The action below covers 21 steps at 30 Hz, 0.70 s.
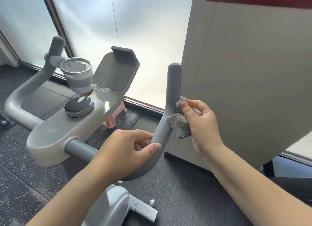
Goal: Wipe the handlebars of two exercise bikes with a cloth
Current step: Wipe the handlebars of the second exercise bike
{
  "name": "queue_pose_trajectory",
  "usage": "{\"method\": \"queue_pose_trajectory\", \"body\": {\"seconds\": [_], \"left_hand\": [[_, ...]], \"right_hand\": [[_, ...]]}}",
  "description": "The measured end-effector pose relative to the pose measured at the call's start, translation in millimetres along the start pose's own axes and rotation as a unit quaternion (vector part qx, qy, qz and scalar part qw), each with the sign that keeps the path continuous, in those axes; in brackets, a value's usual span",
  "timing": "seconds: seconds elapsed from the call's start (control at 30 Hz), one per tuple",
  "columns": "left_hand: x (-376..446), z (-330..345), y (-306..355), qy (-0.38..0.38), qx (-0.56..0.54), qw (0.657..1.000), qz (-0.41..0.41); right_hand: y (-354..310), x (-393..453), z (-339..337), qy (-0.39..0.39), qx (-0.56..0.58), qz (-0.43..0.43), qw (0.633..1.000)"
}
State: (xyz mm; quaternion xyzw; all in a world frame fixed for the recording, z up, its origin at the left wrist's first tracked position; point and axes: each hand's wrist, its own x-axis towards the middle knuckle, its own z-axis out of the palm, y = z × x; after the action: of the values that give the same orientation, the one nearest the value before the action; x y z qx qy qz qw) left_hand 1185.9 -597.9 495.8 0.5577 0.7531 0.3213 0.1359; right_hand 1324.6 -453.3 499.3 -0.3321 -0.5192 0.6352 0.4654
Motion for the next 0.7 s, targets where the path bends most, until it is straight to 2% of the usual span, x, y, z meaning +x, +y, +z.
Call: {"method": "queue_pose_trajectory", "body": {"seconds": [0.33,0.57,0.7], "left_hand": [[0.5,1.8,-0.8,0.017,0.008,1.0,0.015],[0.0,0.0,2.4,0.024,0.014,0.999,0.023],[-4.1,-1.0,7.9,0.033,0.049,0.998,0.01]], "right_hand": [[14.7,-26.3,6.2,0.038,0.035,0.016,0.999],[20.8,-42.1,-7.3,-0.017,0.014,0.066,0.998],[26.3,-46.0,-17.7,-0.013,-0.006,0.072,0.997]]}}
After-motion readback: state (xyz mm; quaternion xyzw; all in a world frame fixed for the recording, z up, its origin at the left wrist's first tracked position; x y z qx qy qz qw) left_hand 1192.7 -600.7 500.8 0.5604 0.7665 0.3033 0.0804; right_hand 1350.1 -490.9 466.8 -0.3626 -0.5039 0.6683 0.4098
